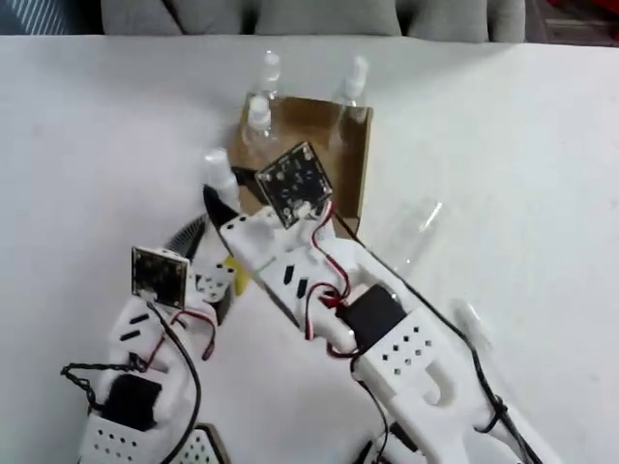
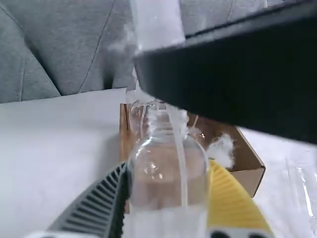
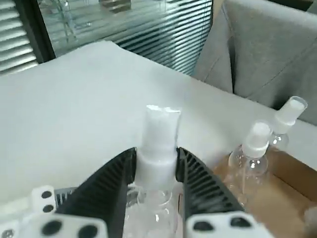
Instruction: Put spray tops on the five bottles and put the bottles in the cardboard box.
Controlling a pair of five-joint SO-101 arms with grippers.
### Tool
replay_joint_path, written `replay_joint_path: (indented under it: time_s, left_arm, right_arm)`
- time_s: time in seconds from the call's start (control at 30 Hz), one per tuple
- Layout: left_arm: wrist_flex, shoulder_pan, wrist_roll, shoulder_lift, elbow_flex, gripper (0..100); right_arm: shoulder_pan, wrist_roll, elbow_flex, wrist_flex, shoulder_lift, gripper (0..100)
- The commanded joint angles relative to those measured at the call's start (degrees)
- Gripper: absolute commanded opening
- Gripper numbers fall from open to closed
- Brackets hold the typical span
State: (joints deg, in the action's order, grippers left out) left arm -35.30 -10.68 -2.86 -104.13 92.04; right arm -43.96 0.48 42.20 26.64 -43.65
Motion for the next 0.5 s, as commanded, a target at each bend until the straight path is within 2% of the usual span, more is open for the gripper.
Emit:
replay_joint_path:
  time_s: [0.0,0.23,0.47]
  left_arm:
    - [2.1,0.6,0.6,-0.6,-0.7,2]
    - [2.1,0.7,0.6,-0.6,-0.7,2]
    - [2.1,0.7,0.6,-0.6,-0.7,2]
  right_arm:
    - [-0.7,-0.7,-4.7,4.2,-1.6,2.6]
    - [-0.8,-1.5,-5.7,7.0,-2.3,25.5]
    - [-0.6,-1.8,-17.2,17.4,-6.4,27.6]
